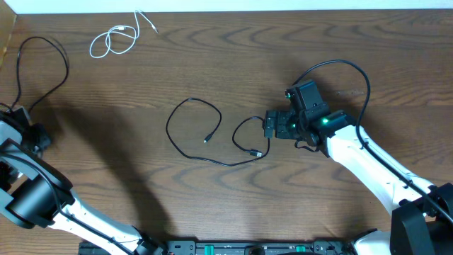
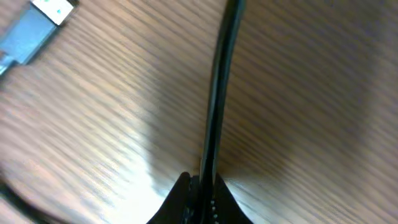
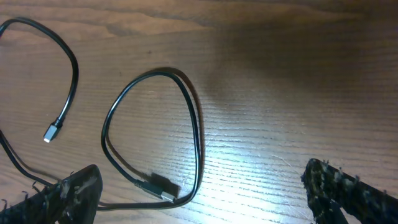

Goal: Untangle cables

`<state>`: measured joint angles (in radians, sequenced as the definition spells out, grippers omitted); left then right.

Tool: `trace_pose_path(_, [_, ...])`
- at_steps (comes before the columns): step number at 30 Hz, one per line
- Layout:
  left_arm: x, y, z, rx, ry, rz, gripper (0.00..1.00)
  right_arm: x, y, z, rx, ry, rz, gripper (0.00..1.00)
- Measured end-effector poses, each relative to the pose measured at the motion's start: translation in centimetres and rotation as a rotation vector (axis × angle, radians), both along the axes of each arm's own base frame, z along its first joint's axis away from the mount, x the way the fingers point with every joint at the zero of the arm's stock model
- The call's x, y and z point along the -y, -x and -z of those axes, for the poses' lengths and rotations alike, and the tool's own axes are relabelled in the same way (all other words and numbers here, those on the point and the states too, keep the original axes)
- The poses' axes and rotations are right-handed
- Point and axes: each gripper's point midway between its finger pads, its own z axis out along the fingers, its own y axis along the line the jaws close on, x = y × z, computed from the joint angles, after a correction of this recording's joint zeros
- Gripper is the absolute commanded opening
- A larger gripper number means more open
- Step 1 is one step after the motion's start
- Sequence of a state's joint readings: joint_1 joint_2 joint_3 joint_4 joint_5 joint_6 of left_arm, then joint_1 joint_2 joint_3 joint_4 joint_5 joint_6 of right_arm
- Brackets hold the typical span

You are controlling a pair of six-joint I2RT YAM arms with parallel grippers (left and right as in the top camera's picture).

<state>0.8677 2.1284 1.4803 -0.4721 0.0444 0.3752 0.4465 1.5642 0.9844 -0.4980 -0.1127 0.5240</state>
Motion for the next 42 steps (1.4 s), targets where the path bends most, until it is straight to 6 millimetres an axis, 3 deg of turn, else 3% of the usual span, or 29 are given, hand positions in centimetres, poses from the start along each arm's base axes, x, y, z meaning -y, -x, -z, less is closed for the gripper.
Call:
trace_pose_path(5, [-2.7, 0.0, -1.0, -0.035, -0.144, 0.02, 0.08, 0.0, 0.0, 0.0, 0.0, 0.0, 0.0, 0.99])
trace_pose_path(11, [-5.3, -1.9, -3.0, 0.007, -0.307, 0.051, 0.08, -0.2, -0.3, -0.2, 0.016, -0.008, 0.0, 0.99])
trace_pose_path(15, [-5.5, -3.3, -3.8, 0.037, -0.353, 0.071, 0.08, -0.2, -0.4, -0.2, 0.019, -0.009, 0.0, 0.99])
trace_pose_path(16, [-5.4, -3.7, -3.9, 0.042, -0.357, 0.079, 0.12, -0.2, -0.4, -0.3, 0.019, -0.009, 0.0, 0.99])
trace_pose_path(18, [-5.0, -4.2, -3.9, 0.049, -0.356, 0.097, 0.58, -0.2, -0.5, -0.3, 0.022, -0.01, 0.0, 0.99])
trace_pose_path(19, [-4.8, -4.4, -3.9, 0.05, -0.353, 0.11, 0.72, -0.2, -0.5, -0.3, 0.023, -0.011, 0.0, 0.99])
trace_pose_path(21, [-4.2, -4.7, -3.6, 0.05, -0.335, 0.123, 0.89, -0.2, -0.5, -0.3, 0.023, -0.011, 0.0, 0.99])
trace_pose_path(23, [-3.8, -4.7, -3.4, 0.043, -0.323, 0.13, 0.95, -0.3, -0.5, -0.3, 0.025, -0.012, 0.0, 0.99])
trace_pose_path(28, [-2.5, -4.7, -2.7, 0.016, -0.283, 0.152, 0.95, -0.3, -0.5, -0.3, 0.025, -0.012, 0.0, 0.99])
trace_pose_path(31, [-1.7, -5.5, -3.3, 0.024, -0.289, 0.171, 0.95, -0.3, -0.5, -0.3, 0.025, -0.012, 0.0, 0.99])
trace_pose_path(34, [-0.7, -6.9, -5.6, 0.062, -0.316, 0.197, 0.96, -0.3, -0.5, -0.3, 0.025, -0.012, 0.0, 0.99])
trace_pose_path(37, [1.0, -8.9, -10.2, 0.161, -0.358, 0.222, 0.96, -0.3, -0.5, -0.3, 0.025, -0.012, 0.0, 0.99])
trace_pose_path(39, [2.8, -10.4, -13.8, 0.264, -0.367, 0.235, 0.96, -0.3, -0.5, -0.3, 0.025, -0.012, 0.0, 0.99])
trace_pose_path(42, [7.0, -13.0, -18.2, 0.467, -0.279, 0.26, 0.96, -0.3, -0.5, -0.3, 0.025, -0.012, 0.0, 0.99])
